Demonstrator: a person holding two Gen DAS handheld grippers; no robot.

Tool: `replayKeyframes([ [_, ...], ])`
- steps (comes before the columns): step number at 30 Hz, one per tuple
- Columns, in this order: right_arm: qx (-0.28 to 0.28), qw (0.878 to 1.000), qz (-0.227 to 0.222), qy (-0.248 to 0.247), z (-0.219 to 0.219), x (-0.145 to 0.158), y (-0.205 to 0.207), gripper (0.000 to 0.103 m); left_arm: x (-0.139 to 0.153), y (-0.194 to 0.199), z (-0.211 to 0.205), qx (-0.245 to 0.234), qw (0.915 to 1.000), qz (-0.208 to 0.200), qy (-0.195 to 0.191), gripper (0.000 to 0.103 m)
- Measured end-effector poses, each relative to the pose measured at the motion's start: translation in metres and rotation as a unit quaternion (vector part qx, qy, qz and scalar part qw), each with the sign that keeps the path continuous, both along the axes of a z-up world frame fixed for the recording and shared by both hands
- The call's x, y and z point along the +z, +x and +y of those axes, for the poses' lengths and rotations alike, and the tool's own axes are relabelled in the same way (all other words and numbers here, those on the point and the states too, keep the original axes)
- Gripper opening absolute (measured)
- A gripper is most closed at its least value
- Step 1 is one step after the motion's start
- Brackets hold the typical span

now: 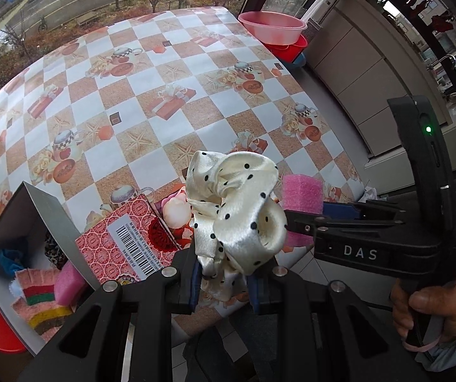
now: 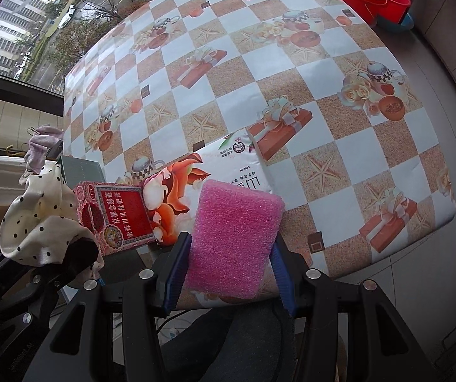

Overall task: Organize soft objects
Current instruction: 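Carry the polka-dot scrunchie and pink sponge over the white box with both tools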

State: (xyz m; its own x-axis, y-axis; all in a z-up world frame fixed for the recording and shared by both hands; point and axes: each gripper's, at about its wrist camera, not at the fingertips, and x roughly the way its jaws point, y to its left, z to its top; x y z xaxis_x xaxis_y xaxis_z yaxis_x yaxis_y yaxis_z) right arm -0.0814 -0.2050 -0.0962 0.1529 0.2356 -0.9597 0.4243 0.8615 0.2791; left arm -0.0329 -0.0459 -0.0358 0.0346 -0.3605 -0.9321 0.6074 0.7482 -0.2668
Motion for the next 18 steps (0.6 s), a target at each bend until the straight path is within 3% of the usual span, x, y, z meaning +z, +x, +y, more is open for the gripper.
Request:
replayKeyframes([
  [5,0.000,1.000,-0.020,-0.006,0.025,0.017,-0.009,0.051,0.011,-0.008,0.032,0.016,0.9997,-0.012,-0.016,0.026],
  [18,0.076,0.996,-0.049,-0.022,0.105,0.043,-0.002,0.051,0.017,-0.011,0.131,0.114,0.9929,-0.026,-0.024,0.026],
])
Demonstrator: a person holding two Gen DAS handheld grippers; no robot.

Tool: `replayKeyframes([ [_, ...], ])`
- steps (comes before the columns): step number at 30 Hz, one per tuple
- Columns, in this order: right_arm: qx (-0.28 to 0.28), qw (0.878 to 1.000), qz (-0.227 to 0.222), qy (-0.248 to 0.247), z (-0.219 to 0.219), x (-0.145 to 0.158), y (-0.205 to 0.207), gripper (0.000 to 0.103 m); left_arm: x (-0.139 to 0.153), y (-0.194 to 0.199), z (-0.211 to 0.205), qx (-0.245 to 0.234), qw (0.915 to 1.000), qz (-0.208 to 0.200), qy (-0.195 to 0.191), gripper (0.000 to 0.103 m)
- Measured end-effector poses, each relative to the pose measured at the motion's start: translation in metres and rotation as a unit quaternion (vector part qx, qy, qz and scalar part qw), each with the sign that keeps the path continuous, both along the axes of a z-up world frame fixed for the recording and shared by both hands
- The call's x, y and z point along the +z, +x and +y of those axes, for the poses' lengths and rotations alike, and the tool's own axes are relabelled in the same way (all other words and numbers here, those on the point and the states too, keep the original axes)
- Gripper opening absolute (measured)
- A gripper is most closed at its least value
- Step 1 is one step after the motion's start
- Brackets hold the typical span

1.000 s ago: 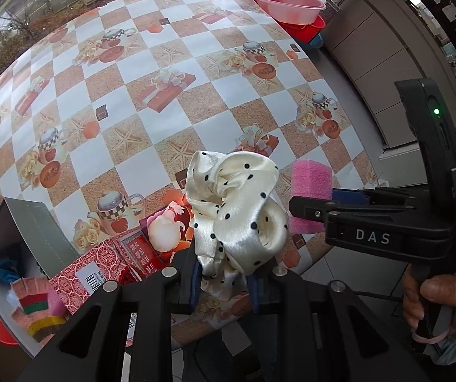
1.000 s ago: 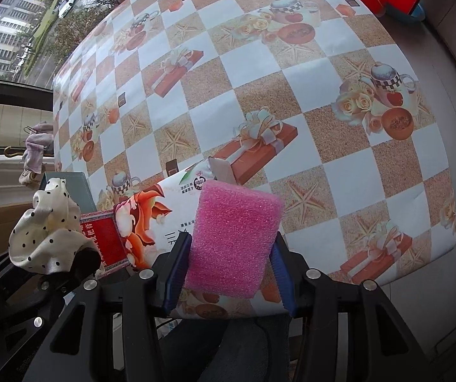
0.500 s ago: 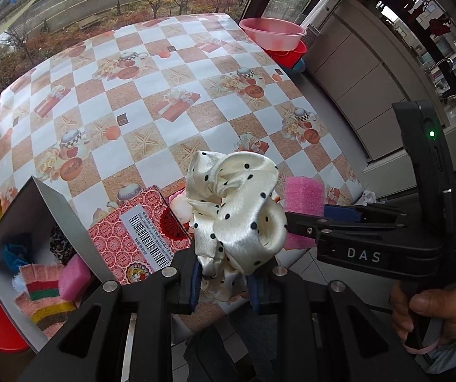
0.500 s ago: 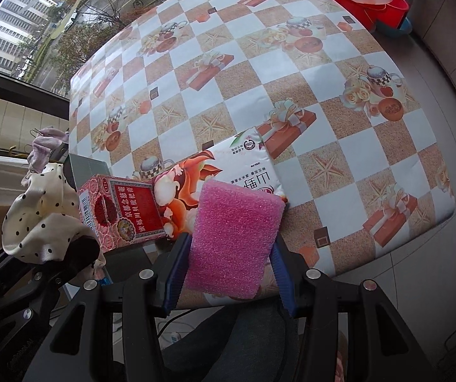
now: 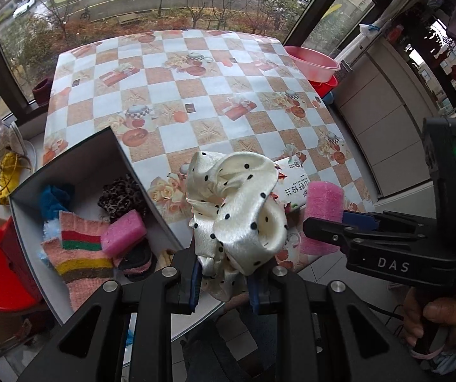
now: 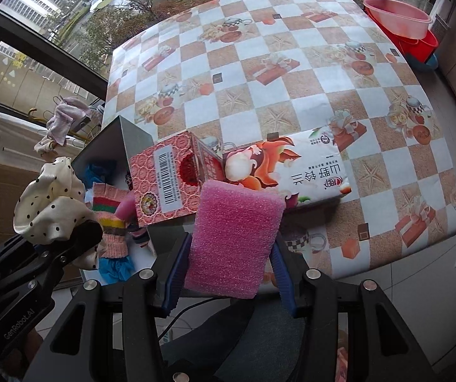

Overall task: Organize soft objects
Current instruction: 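Carry the polka-dot scrunchie and pink sponge over the white box with both tools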

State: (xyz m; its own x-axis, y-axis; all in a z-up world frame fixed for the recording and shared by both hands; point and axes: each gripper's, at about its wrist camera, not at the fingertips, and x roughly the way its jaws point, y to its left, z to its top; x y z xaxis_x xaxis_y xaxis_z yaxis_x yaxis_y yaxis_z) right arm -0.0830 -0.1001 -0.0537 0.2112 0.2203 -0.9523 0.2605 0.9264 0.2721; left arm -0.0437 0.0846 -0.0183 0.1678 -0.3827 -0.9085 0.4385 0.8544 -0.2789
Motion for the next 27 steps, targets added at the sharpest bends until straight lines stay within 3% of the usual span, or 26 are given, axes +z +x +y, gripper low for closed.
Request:
replayKeyframes([
  [6,0.054,0.998,-0.025,-0.015,0.036,0.022,0.014,0.051,0.001,0.004,0.049,0.067,0.9975,-0.019,0.010,0.026],
  [12,0.118,0.992,-0.038,-0.014,0.080,0.035,0.033,0.051,-0.012,0.005,0.086,0.115,0.9929,-0.011,0.031,0.026],
  [27,0.240,0.971,-0.017,0.000,0.176,0.015,0.055,0.051,-0.036,-0.007,0.128,0.161,0.9839,0.008,0.077,0.025],
])
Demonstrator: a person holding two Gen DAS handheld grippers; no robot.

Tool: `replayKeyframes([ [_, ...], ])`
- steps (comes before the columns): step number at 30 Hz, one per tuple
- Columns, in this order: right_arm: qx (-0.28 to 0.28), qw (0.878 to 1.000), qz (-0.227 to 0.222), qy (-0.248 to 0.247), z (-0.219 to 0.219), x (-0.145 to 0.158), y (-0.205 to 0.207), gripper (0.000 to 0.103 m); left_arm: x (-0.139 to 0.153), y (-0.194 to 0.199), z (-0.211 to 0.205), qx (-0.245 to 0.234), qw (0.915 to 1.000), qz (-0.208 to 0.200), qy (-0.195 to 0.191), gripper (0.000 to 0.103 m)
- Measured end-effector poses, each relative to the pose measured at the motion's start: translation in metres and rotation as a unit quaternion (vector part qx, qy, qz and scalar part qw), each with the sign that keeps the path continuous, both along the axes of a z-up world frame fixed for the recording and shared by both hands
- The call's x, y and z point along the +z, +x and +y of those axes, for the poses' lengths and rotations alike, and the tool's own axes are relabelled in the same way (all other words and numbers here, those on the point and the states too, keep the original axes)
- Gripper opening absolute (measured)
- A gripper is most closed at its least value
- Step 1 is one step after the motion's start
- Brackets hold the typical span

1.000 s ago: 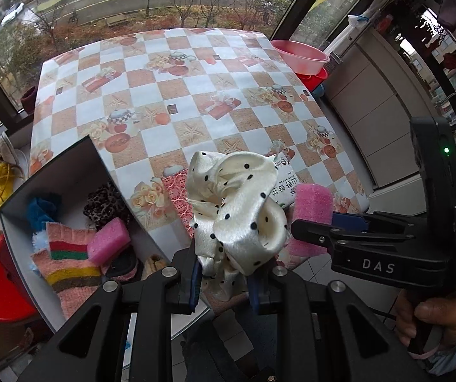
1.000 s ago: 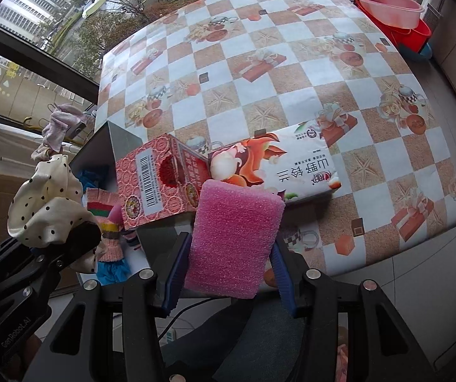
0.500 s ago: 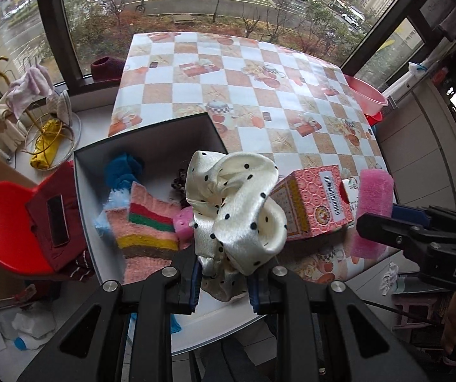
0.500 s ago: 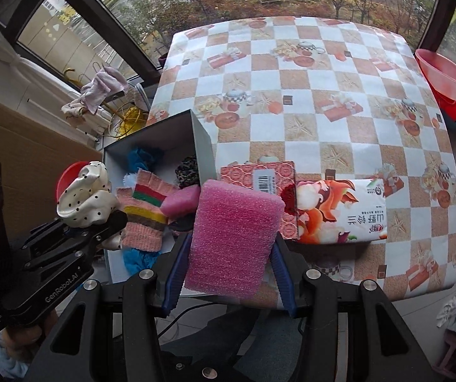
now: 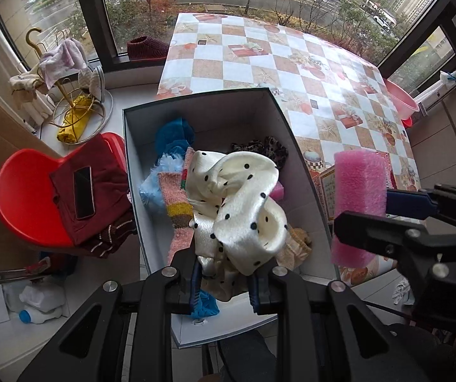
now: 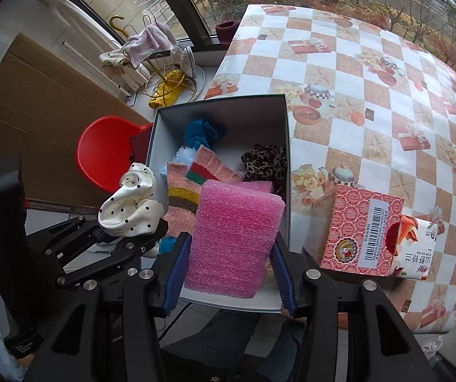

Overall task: Organize soft objects
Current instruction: 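Carry the polka-dot scrunchie and pink sponge over the white box with both tools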

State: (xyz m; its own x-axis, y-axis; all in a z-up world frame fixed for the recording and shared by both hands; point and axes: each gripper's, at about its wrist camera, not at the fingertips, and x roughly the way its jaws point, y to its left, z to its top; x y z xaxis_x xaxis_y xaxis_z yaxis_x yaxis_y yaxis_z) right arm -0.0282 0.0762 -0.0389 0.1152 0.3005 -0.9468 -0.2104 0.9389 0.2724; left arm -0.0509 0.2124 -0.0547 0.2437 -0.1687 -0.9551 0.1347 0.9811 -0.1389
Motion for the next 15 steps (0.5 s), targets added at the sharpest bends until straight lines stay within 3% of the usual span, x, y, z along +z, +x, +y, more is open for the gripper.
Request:
replayKeyframes([
  [15,-0.012,1.000,0.023,0.000,-0.0046,-0.0088,-0.0035,0.051,-0.0047,0.0018,-0.0089,-0.016,0.9998,0.008,0.002,0.025],
])
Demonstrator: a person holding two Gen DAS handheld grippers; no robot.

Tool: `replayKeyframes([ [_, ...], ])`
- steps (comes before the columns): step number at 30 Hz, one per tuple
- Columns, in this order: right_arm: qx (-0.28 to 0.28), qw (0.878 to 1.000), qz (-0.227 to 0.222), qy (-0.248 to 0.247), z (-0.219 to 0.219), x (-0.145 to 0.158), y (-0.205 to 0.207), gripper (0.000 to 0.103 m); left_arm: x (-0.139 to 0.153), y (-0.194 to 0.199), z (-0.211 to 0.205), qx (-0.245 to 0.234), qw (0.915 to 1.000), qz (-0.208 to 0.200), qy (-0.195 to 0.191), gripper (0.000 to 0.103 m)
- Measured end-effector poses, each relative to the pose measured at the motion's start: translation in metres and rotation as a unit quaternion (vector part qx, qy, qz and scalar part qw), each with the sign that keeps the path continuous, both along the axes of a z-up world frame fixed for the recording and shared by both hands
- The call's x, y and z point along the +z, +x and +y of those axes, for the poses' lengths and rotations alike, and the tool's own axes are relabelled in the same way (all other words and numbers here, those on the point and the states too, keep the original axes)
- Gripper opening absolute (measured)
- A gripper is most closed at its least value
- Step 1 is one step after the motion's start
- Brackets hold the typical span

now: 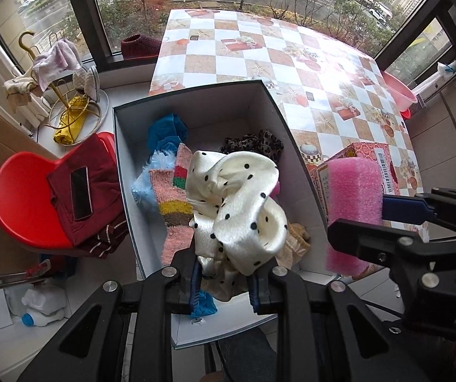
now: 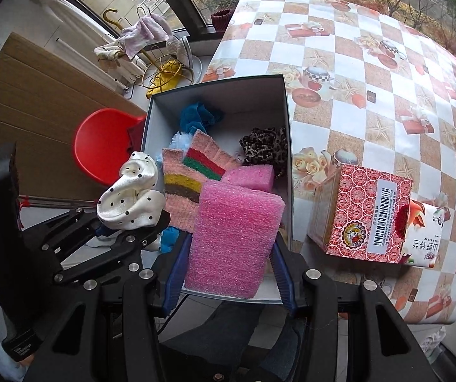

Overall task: Organize soft objects
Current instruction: 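Carry the polka-dot scrunchie and pink sponge over the white box with both tools, then open both tools to drop the scrunchie and pink sponge into the box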

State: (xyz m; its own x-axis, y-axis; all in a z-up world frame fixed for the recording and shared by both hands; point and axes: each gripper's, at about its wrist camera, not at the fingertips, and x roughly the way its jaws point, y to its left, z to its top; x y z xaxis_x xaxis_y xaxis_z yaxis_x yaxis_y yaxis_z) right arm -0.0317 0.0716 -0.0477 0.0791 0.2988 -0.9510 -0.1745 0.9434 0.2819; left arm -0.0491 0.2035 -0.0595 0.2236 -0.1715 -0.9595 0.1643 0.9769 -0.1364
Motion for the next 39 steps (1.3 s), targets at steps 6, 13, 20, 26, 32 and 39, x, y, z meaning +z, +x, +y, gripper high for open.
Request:
replayKeyframes([
  [6,-0.001,1.000,0.002,0.001,-0.001,-0.002,-0.001,0.051,-0.001,-0.001,0.000,0.002,1.0000,0.002,0.001,0.025],
  [13,-0.005,1.000,0.008,0.004,-0.002,-0.004,-0.001,0.051,-0.003,-0.001,0.001,0.002,1.0000,0.003,0.002,0.026],
  [20,-0.009,1.000,0.010,0.006,-0.003,-0.006,-0.001,0.051,-0.007,-0.001,0.003,0.002,1.0000,0.007,0.005,0.026],
  [26,-0.006,1.000,0.015,0.001,-0.001,-0.013,0.002,0.051,-0.015,0.004,0.005,0.006,0.9998,0.016,0.013,0.026],
  [32,0.001,1.000,0.022,-0.002,0.005,-0.021,0.005,0.051,-0.024,0.007,0.006,0.005,0.9994,0.025,0.023,0.026],
  [39,0.004,0.999,0.036,-0.005,0.007,-0.031,0.004,0.051,-0.037,0.004,0.003,-0.002,0.9986,0.045,0.029,0.026],
])
